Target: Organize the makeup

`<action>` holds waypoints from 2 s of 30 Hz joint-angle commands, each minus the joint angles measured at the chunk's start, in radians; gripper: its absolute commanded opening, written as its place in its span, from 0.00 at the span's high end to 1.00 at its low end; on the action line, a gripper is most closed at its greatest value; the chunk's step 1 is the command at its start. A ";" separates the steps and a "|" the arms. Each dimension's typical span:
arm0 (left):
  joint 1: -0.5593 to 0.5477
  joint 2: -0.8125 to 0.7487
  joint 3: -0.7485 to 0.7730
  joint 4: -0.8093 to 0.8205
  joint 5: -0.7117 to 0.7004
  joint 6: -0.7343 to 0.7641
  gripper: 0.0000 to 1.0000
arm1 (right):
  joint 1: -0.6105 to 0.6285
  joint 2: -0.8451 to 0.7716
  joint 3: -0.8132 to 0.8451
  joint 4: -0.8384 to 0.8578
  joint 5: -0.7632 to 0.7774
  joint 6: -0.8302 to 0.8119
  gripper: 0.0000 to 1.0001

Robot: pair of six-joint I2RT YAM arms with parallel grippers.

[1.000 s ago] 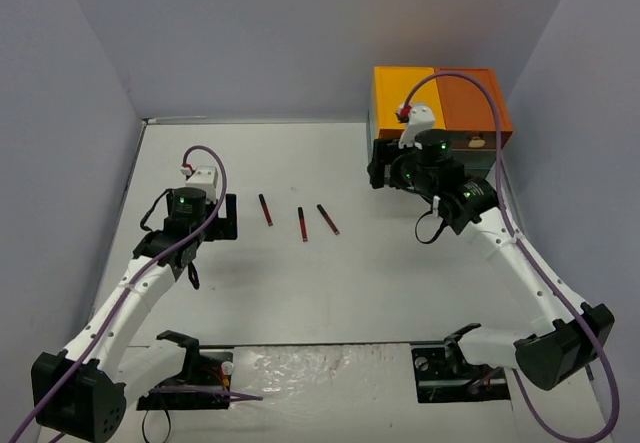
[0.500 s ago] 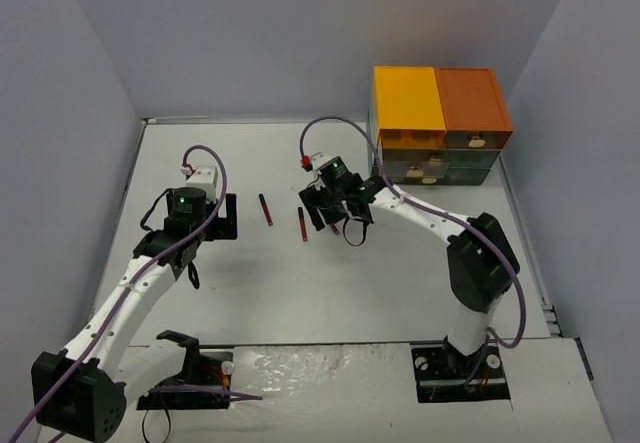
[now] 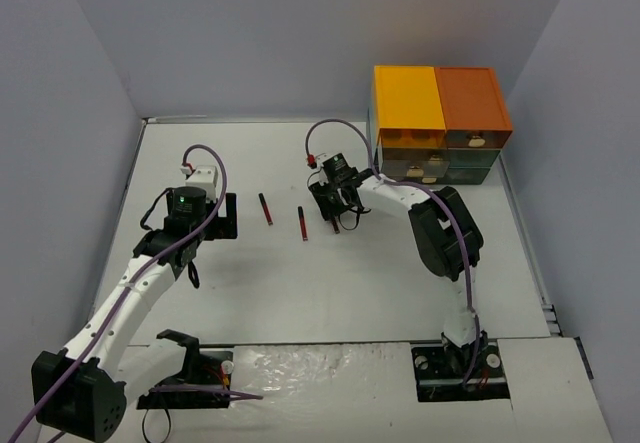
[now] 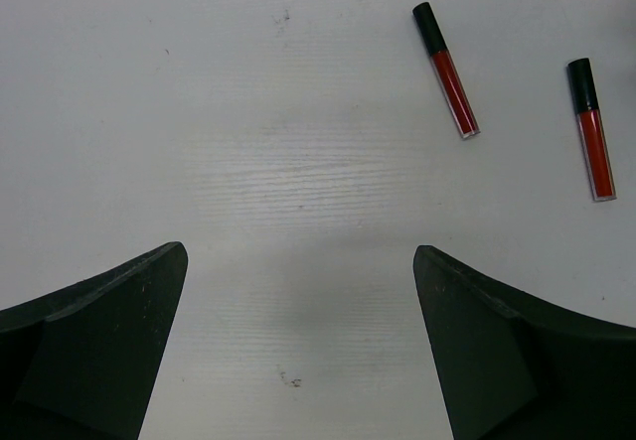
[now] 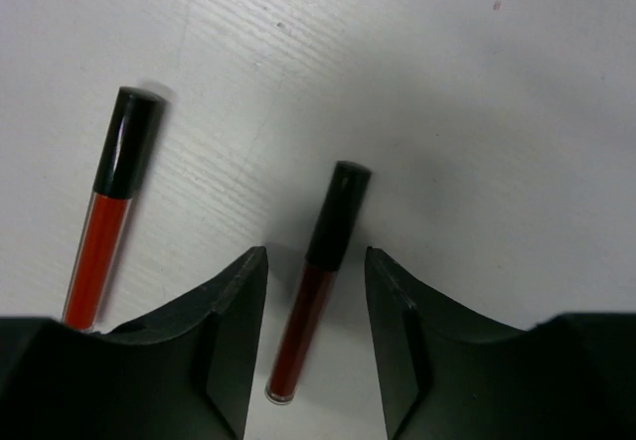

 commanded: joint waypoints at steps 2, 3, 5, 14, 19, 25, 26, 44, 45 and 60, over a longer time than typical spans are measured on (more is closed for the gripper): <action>0.008 0.001 0.042 0.041 0.002 0.008 0.03 | 0.021 -0.009 -0.012 0.026 -0.040 -0.025 0.72; 0.008 0.003 0.042 0.041 0.004 0.009 0.03 | 0.023 -0.015 -0.024 0.027 -0.038 -0.025 0.80; 0.008 0.007 0.044 0.040 0.004 0.008 0.03 | 0.027 -0.031 -0.043 0.026 -0.032 -0.025 0.94; 0.008 0.014 0.042 0.037 -0.001 0.008 0.03 | 0.036 -0.351 0.082 -0.037 0.028 -0.041 1.00; 0.008 0.006 0.042 0.034 -0.007 0.010 0.03 | -0.033 -0.488 0.205 -0.101 0.141 -0.099 1.00; 0.009 -0.037 0.042 0.011 -0.024 0.026 0.03 | -0.182 -0.540 0.202 -0.116 0.116 -0.176 1.00; 0.008 -0.047 0.040 0.008 -0.028 0.028 0.03 | -0.203 -0.542 0.201 -0.115 0.086 -0.189 1.00; 0.008 -0.148 0.015 -0.020 -0.070 0.065 0.03 | -0.387 -0.544 0.051 -0.112 -0.095 -0.362 0.70; 0.008 -0.143 0.017 -0.020 -0.067 0.065 0.03 | -0.387 -0.544 0.053 -0.112 -0.100 -0.364 0.68; 0.009 -0.134 0.015 -0.009 -0.070 0.068 0.03 | -0.100 -0.556 0.143 -0.109 -0.053 -0.245 0.41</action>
